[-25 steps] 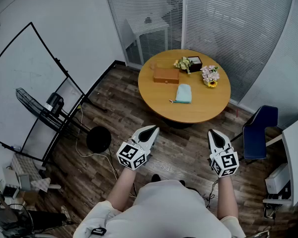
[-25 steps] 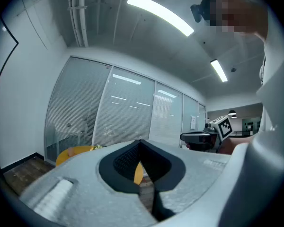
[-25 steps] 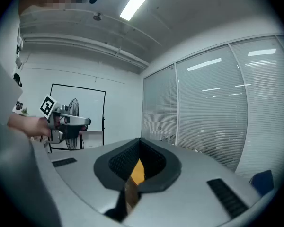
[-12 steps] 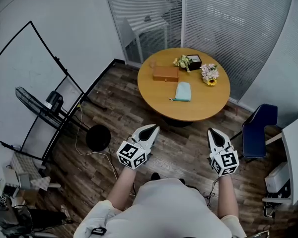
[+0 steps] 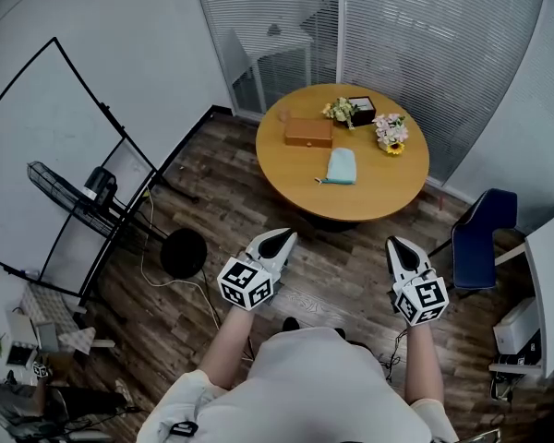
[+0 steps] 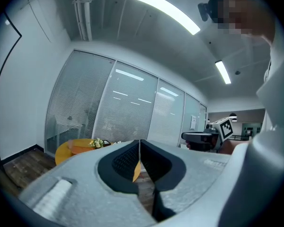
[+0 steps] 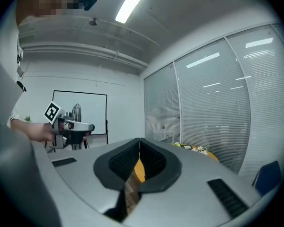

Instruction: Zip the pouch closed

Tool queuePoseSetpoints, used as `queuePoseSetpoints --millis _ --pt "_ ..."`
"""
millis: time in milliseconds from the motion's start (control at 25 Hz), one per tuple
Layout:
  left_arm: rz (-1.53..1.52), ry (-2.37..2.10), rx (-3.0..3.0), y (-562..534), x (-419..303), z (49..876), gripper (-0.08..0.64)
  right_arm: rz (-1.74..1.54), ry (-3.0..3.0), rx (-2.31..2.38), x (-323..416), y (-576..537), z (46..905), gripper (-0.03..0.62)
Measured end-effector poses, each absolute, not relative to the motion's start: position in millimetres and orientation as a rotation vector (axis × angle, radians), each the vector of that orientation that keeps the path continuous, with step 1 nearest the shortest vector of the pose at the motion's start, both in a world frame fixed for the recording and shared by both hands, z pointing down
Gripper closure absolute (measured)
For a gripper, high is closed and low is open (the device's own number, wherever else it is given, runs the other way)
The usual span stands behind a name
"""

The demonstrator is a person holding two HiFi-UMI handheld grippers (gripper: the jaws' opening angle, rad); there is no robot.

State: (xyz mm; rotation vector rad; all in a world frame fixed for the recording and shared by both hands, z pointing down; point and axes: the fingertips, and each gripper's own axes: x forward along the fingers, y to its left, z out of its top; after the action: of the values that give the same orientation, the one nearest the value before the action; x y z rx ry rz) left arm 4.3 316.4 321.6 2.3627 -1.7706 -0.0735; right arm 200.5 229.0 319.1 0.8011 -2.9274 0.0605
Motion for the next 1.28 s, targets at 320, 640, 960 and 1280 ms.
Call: queuePoseSetpoints --millis 320,640,960,1280 --pt "-0.094 -1.778 2.357 315.3 -10.1 321.8 0.511 0.076 -2.899 0.818 189.7 230.5 326.1 0.551" --pt "-0.088 -1.749 2.373 320.2 -27.0 325.7 0.465 0.090 -2.876 0.864 174.1 234.3 328.4 0.545" --pt "-0.039 -1.688 2.419 322.3 -44.8 335.0 0.465 0.077 -2.833 0.912 152.4 240.7 336.3 0.545" --pt "-0.041 -1.641 2.435 325.0 -63.3 345.1 0.465 0.088 -2.804 0.953 137.2 251.5 347.4 0.543"
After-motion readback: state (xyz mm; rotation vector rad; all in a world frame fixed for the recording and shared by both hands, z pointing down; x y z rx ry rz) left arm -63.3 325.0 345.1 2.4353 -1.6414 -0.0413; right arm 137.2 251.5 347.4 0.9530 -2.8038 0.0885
